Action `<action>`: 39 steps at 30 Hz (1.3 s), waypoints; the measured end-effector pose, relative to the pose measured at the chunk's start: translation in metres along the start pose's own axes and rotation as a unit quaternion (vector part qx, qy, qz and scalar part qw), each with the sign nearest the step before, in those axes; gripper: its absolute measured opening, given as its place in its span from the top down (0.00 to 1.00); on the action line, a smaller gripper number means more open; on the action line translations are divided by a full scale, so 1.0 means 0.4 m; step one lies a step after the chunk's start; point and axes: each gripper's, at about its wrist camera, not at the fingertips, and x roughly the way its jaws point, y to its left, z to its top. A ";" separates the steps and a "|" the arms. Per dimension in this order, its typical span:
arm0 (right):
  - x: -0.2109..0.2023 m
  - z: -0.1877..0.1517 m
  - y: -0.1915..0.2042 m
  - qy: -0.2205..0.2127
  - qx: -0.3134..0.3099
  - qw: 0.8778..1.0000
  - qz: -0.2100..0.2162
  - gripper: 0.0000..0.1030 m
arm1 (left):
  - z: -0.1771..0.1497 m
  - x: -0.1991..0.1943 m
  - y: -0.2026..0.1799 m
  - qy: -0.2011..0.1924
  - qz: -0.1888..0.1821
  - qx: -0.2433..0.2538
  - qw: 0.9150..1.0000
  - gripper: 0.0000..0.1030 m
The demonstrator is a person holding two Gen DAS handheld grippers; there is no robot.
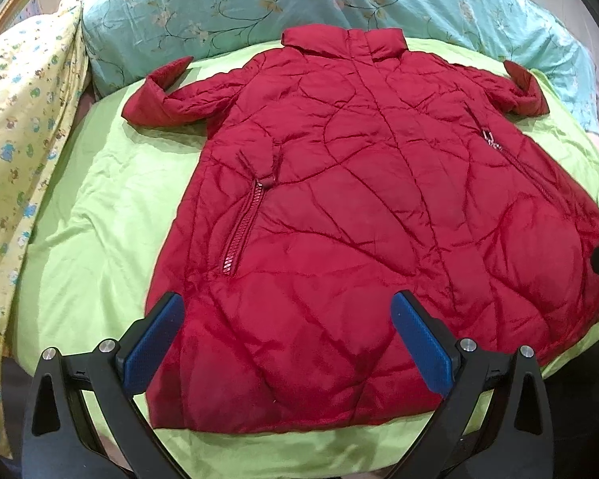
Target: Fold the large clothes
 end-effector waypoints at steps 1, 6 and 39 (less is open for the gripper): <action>-0.001 0.005 -0.013 -0.006 0.006 1.000 -0.001 0.00 | 0.003 0.002 0.000 -0.002 0.000 0.000 1.000 0.00; 0.006 0.038 -0.079 -0.009 0.032 0.999 -0.017 0.00 | 0.026 0.030 0.001 0.001 -0.011 -0.005 1.000 0.00; 0.222 0.571 -0.713 -0.052 0.166 0.955 -0.242 0.23 | 0.240 0.201 0.032 0.010 -0.046 -0.052 0.998 0.00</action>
